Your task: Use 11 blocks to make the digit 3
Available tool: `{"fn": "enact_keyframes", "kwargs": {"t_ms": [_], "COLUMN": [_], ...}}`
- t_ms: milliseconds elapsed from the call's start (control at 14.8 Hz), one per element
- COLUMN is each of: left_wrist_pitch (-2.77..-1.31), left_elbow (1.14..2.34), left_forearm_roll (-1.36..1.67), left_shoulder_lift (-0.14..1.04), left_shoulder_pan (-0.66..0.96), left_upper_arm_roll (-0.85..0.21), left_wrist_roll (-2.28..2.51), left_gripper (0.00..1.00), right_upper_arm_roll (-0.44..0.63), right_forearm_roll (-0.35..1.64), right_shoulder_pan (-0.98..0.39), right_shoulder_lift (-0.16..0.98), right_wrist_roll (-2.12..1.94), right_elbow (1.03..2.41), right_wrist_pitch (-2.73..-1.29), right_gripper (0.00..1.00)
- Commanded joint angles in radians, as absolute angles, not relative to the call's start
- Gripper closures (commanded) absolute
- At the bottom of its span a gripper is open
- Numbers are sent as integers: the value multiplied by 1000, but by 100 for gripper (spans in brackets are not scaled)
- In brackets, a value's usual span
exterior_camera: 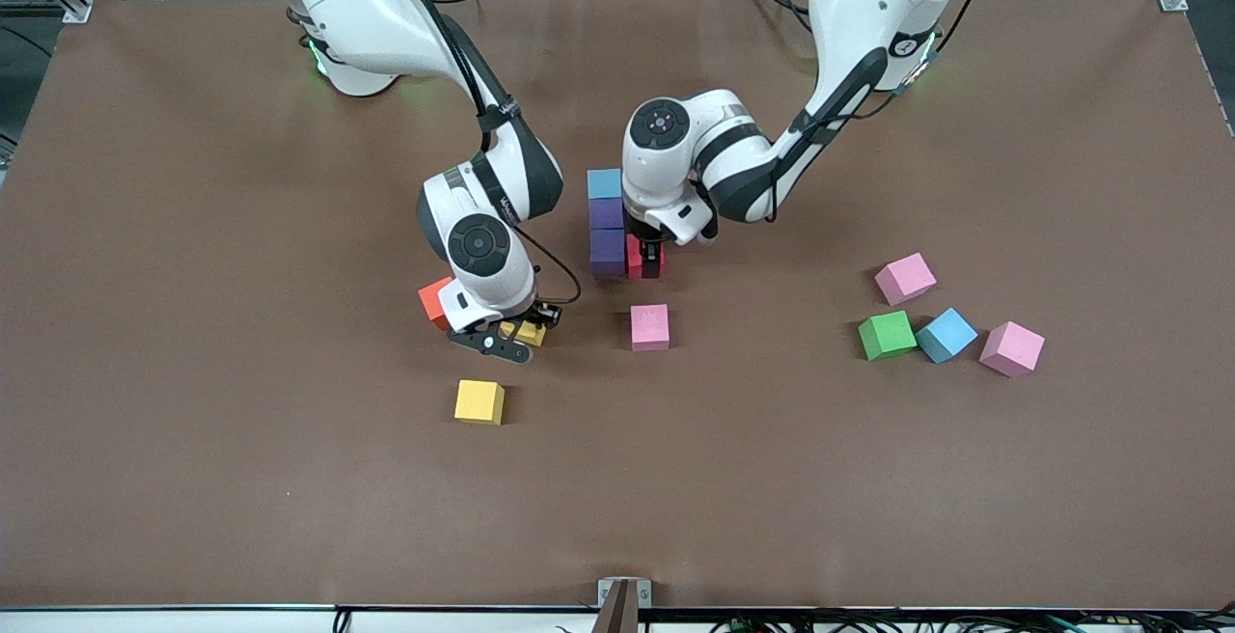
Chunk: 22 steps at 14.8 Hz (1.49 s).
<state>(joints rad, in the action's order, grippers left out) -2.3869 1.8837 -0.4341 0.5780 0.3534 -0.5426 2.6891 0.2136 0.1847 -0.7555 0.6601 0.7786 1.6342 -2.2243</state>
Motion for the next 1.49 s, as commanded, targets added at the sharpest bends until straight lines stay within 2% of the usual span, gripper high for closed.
{"fn": "enact_keyframes", "kwargs": {"t_ms": [0, 135, 271, 541, 744, 1015, 1421], "left_wrist_pitch": [-2378, -2343, -2280, -2191, -2181, -2184, -2184], "left_elbow": [1965, 1968, 1954, 1947, 1948, 1947, 1956], "left_forearm_roll": [-420, -420, -420, -420, -425, -439, -488], "left_shoulder_lift": [496, 470, 466, 469, 468, 468, 471], "left_shoulder_pan": [325, 241, 91, -136, -242, -357, -501], "left_upper_arm_roll": [-560, -610, -708, -819, -839, -839, -836], "left_wrist_roll": [2669, 2643, 2535, 2253, 1993, 1547, 1048], "left_gripper": [0, 0, 0, 0, 0, 0, 0], "right_upper_arm_roll": [199, 198, 196, 187, 176, 176, 178], "right_forearm_roll": [199, 189, 193, 196, 192, 187, 186], "right_shoulder_pan": [-767, -810, -833, -847, -870, -893, -946], "right_shoulder_lift": [646, 656, 667, 722, 764, 840, 848], "right_wrist_roll": [828, 815, 749, 683, 680, 683, 686], "right_elbow": [1629, 1608, 1608, 1534, 1481, 1312, 1295], "right_wrist_pitch": [-2233, -2275, -2356, -2352, -2327, -2159, -2158], "right_gripper": [100, 100, 100, 100, 100, 100, 100]}}
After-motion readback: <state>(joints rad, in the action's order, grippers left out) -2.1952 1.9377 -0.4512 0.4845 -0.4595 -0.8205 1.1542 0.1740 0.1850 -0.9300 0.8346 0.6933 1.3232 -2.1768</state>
